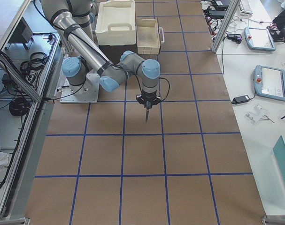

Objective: Put scissors in drawer and close it
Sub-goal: 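Lift the scissors with the right gripper and carry them over the drawer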

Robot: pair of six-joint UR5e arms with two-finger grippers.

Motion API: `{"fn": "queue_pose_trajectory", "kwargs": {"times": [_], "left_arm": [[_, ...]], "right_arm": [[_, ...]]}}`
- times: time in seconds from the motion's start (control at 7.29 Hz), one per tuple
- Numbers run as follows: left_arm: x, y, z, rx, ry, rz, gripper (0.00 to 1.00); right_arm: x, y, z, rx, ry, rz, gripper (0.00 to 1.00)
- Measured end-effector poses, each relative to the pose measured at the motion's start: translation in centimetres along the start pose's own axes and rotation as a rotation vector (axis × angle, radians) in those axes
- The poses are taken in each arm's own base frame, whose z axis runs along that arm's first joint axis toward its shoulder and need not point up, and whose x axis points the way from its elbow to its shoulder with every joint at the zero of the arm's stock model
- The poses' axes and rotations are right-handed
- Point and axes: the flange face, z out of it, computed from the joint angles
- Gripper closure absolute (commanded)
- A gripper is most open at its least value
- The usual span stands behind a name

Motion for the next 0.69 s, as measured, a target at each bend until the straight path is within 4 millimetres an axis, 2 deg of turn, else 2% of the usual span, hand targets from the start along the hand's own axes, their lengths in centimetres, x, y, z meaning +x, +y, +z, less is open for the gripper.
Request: {"fn": "queue_pose_trajectory", "kwargs": {"times": [0.27,0.41,0.69], "left_arm": [[0.0,0.0,-0.1,0.001,-0.002,-0.003,0.0],[0.0,0.1,-0.1,0.002,-0.002,-0.013,0.0],[0.0,0.2,-0.3,0.005,0.0,-0.038,0.0]], "right_arm": [[1.0,-4.2,-4.1,0.015,-0.029,0.023,1.0],[1.0,-6.9,-5.4,0.02,-0.04,0.029,1.0],[1.3,-13.3,-6.7,0.019,-0.049,-0.01,1.0]]}}
